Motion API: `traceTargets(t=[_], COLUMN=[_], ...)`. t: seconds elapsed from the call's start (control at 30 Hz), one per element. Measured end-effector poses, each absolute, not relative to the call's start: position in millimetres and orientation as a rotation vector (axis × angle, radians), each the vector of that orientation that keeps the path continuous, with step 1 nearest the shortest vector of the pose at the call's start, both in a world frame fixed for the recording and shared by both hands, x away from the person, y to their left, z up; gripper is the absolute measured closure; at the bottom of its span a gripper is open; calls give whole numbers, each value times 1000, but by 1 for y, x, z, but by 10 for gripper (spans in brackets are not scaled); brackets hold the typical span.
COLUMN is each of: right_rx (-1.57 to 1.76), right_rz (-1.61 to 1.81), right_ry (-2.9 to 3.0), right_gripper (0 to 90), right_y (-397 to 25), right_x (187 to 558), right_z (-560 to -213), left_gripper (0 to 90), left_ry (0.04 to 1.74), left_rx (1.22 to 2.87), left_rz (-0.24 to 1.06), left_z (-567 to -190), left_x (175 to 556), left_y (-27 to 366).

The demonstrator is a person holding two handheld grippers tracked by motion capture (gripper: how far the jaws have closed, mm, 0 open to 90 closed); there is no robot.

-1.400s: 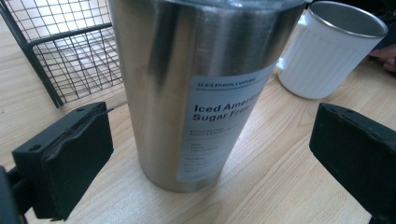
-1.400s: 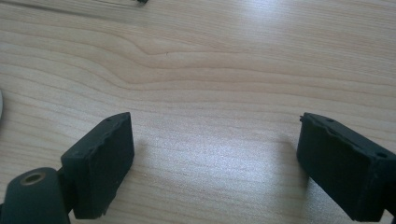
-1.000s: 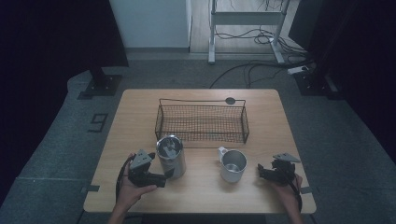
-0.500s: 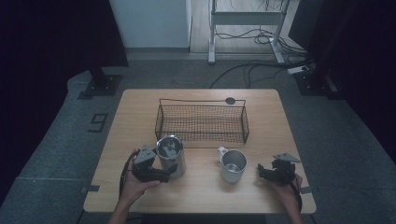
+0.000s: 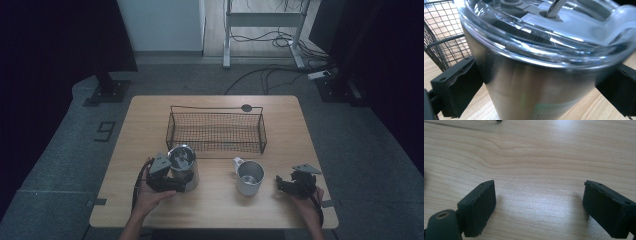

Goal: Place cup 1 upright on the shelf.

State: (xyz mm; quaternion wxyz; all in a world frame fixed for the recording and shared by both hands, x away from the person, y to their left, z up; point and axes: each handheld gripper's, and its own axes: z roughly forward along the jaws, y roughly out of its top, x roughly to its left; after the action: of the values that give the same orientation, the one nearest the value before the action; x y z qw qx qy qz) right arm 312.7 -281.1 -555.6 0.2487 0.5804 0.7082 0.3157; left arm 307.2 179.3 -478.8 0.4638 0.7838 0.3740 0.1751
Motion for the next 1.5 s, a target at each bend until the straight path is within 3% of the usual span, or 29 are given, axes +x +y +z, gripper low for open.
traceTargets(t=[0.6, 1.5], right_rx=[1581, 1581], right_rz=[861, 860], right_ry=[1929, 1929], right_gripper=[114, 116], right_y=[-281, -281], right_x=[313, 313], right_z=[-556, -556], left_gripper=[27, 43], left_ry=[890, 878], left_rx=[1918, 1920], left_rz=[552, 532], left_z=[-491, -488], left_x=[314, 313], left_y=[163, 170])
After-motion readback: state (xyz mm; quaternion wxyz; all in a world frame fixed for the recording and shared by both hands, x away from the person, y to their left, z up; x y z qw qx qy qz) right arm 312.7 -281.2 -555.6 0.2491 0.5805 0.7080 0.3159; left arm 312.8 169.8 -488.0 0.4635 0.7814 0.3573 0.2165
